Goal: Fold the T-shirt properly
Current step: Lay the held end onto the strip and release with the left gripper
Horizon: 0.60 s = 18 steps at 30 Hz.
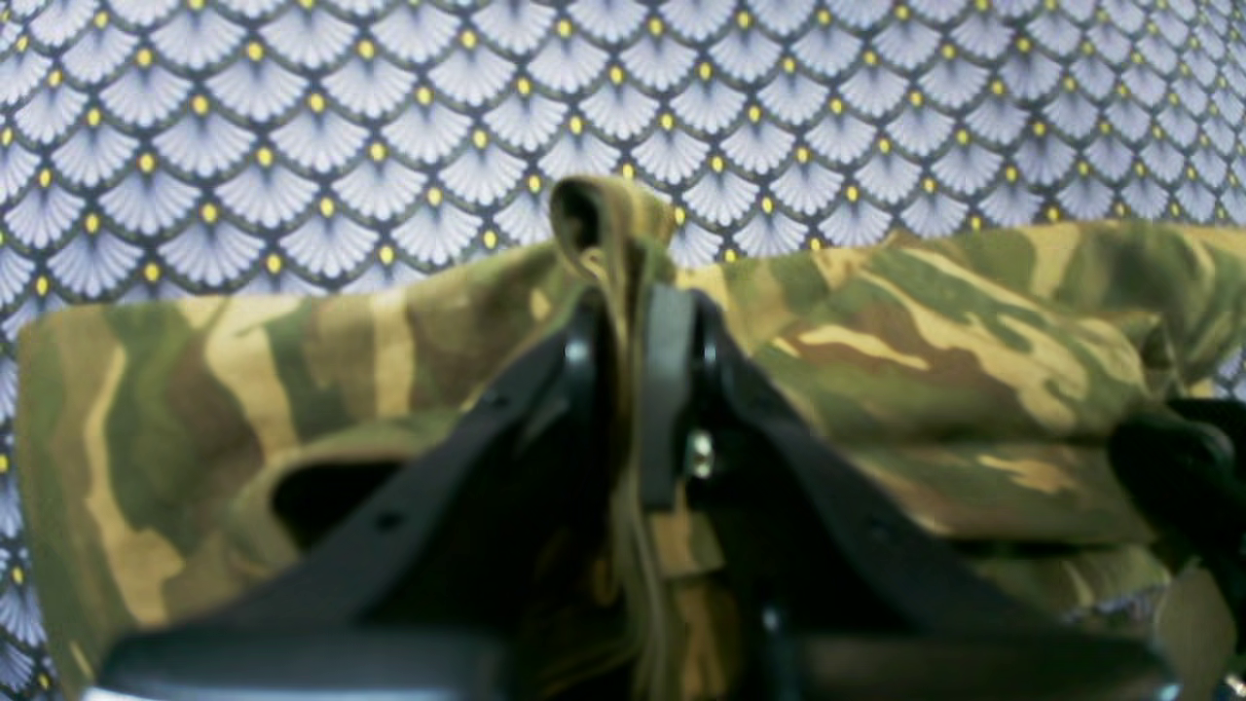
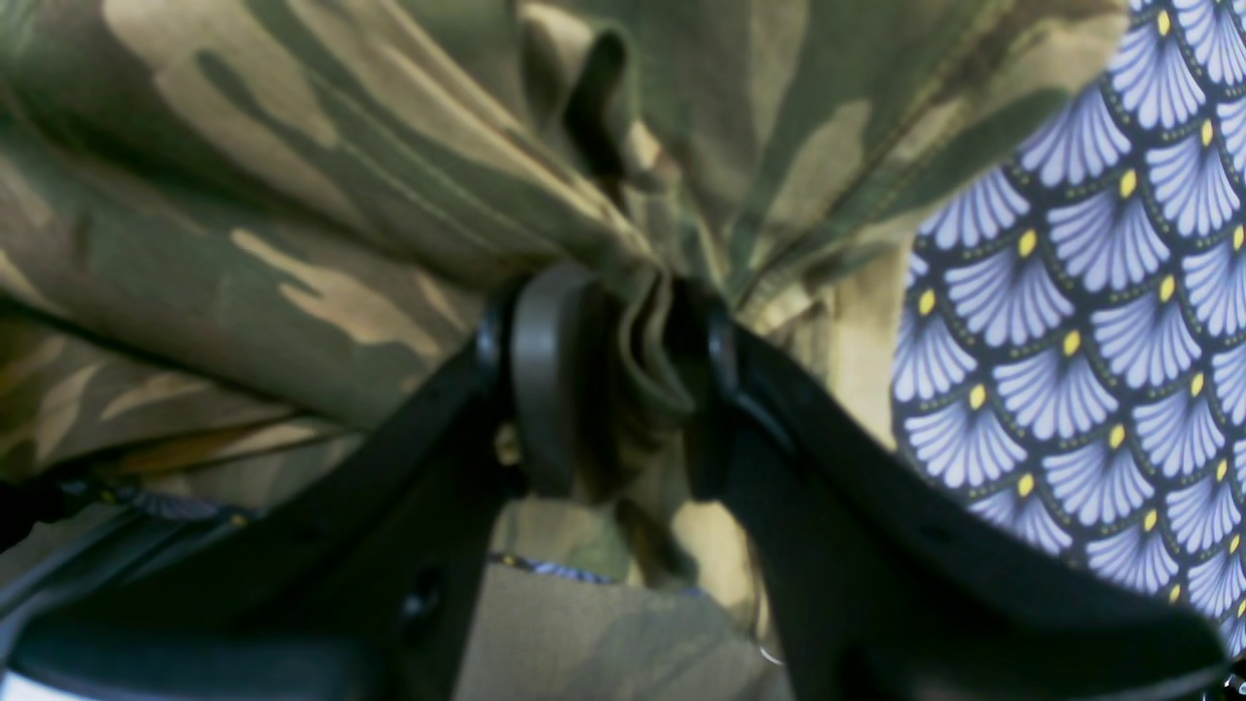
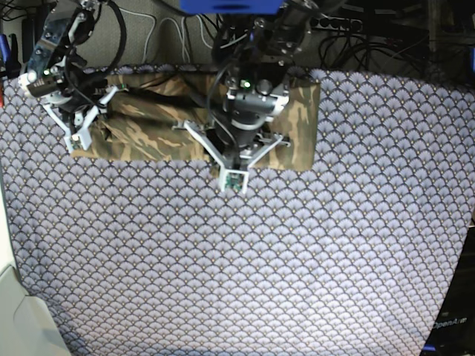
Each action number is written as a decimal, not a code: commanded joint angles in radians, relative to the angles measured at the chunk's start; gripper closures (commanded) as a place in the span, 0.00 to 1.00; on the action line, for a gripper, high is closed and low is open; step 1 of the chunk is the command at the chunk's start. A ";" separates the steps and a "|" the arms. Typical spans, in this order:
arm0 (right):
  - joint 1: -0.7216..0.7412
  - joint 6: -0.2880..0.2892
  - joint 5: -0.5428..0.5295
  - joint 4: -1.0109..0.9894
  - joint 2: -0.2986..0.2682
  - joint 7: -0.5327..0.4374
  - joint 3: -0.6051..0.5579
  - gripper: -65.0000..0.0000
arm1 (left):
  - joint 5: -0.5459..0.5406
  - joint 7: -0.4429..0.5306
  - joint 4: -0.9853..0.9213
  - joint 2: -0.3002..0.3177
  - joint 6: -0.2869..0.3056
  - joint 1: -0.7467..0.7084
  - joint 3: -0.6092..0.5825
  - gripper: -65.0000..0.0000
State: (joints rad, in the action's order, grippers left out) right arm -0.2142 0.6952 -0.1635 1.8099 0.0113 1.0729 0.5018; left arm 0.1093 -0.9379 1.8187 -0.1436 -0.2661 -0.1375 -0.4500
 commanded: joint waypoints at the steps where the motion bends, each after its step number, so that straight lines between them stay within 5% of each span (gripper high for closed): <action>1: 0.006 0.003 -0.008 0.015 -0.009 -0.012 0.002 0.71 | -0.004 0.016 0.014 -0.013 0.004 0.011 -0.020 0.99; 9: 0.006 0.003 -0.008 0.015 -0.009 -0.012 0.002 0.71 | -0.004 0.015 0.014 -0.013 0.006 0.022 -0.036 0.97; 14: 0.006 0.003 -0.008 0.015 -0.009 -0.012 0.002 0.71 | -0.006 -0.025 0.016 -0.013 0.006 0.023 -0.056 0.73; 18: 0.006 0.003 -0.008 0.015 -0.009 -0.012 0.002 0.71 | -0.006 -0.023 0.023 -0.013 0.006 0.023 -0.102 0.70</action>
State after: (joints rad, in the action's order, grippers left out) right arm -0.2142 0.6956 -0.1631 1.8099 0.0113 1.0733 0.5018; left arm 0.0937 -0.9825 1.8214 -0.1452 -0.2569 -0.1246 -0.5514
